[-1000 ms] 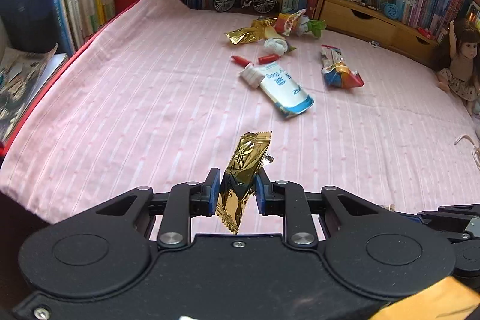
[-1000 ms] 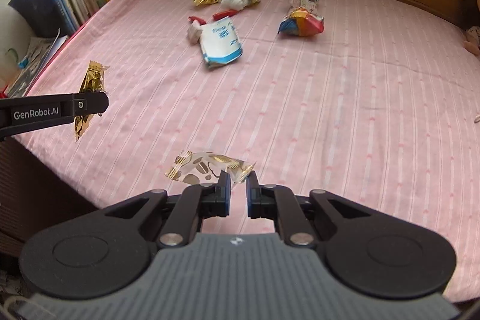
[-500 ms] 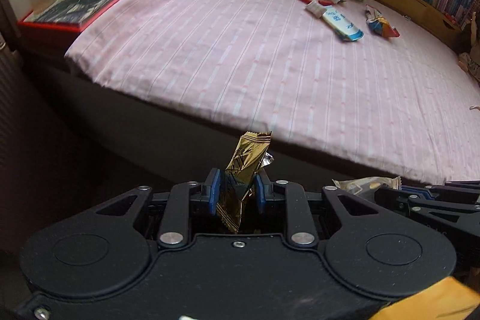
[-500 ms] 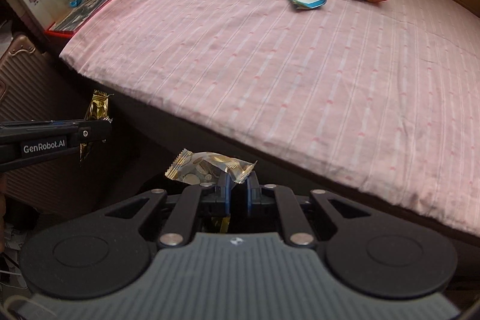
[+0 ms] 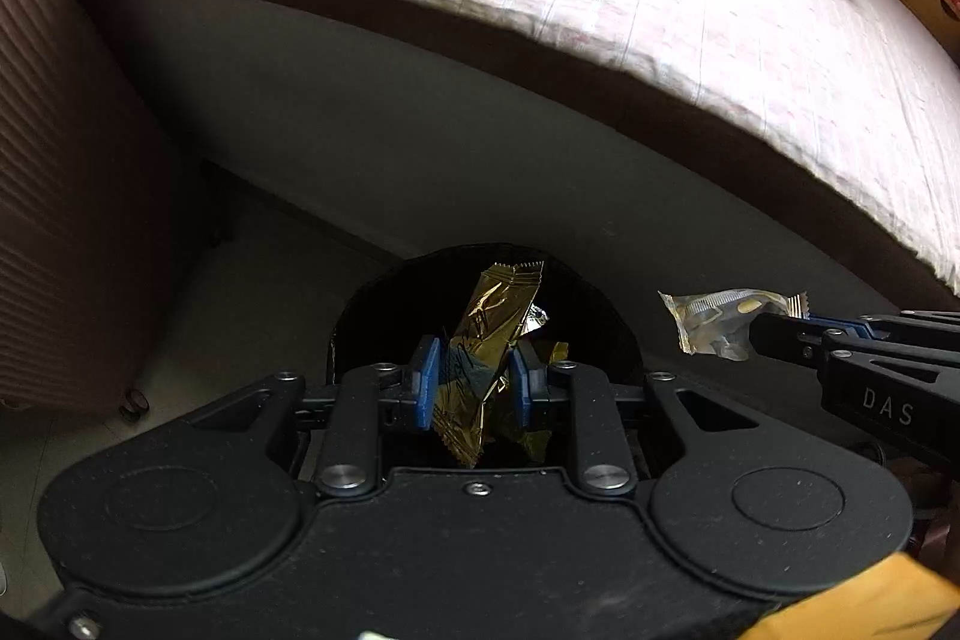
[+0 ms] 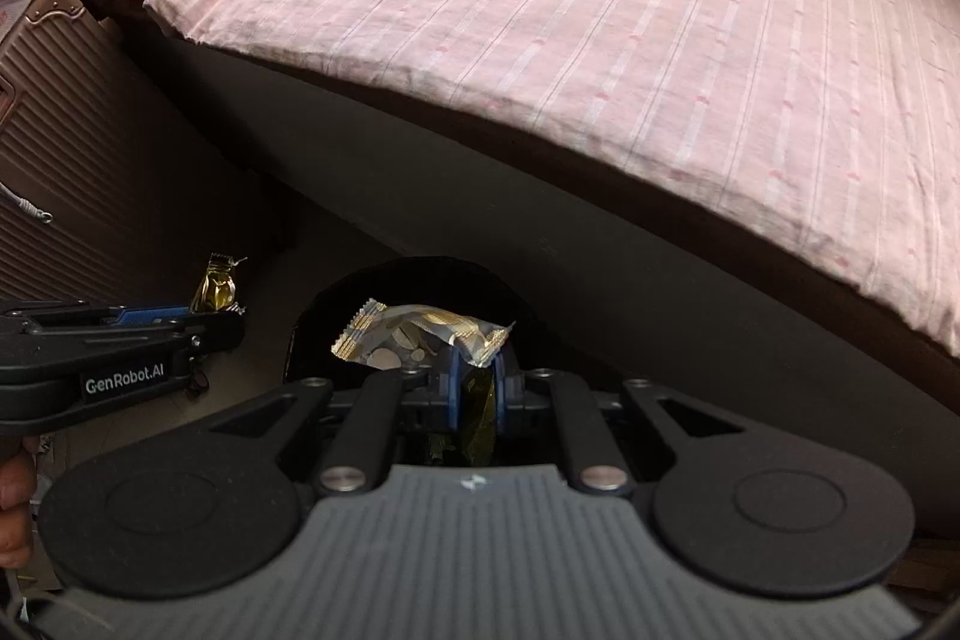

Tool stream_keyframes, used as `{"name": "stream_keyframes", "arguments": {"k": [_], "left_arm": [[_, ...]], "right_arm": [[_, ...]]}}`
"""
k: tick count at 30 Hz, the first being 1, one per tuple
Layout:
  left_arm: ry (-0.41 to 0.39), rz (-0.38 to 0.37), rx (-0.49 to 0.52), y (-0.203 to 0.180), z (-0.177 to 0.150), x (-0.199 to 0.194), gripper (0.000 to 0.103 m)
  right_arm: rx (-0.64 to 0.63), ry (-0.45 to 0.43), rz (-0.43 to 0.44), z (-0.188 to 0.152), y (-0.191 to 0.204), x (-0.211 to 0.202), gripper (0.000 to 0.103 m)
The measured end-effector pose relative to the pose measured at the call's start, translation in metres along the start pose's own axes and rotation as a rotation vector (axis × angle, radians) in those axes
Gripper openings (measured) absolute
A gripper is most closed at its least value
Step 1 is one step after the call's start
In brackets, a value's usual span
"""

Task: Collect trash
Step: 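Carry both wrappers down to the black bin and open both tools over it, then bring both open tools back up over the bed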

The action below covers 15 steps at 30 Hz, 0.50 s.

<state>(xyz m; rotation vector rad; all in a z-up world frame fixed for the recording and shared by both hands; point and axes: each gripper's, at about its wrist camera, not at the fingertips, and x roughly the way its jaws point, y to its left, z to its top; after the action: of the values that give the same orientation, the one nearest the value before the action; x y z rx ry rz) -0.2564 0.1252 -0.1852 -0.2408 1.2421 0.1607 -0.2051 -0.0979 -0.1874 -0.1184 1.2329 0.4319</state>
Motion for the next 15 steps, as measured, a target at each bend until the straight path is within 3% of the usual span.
{"name": "stream_keyframes", "arguments": {"k": [4, 5, 15], "left_arm": [[0.011, -0.009, 0.000, 0.003, 0.000, 0.004, 0.030], [0.009, -0.007, -0.002, 0.004, 0.000, 0.004, 0.036], [0.007, -0.014, -0.001, 0.003, 0.005, 0.005, 0.053]], "right_arm": [[-0.011, 0.004, -0.003, 0.003, 0.008, 0.005, 0.031], [-0.016, 0.002, -0.004, 0.003, 0.010, 0.005, 0.040], [-0.038, 0.006, -0.015, 0.007, 0.017, 0.006, 0.051]]}}
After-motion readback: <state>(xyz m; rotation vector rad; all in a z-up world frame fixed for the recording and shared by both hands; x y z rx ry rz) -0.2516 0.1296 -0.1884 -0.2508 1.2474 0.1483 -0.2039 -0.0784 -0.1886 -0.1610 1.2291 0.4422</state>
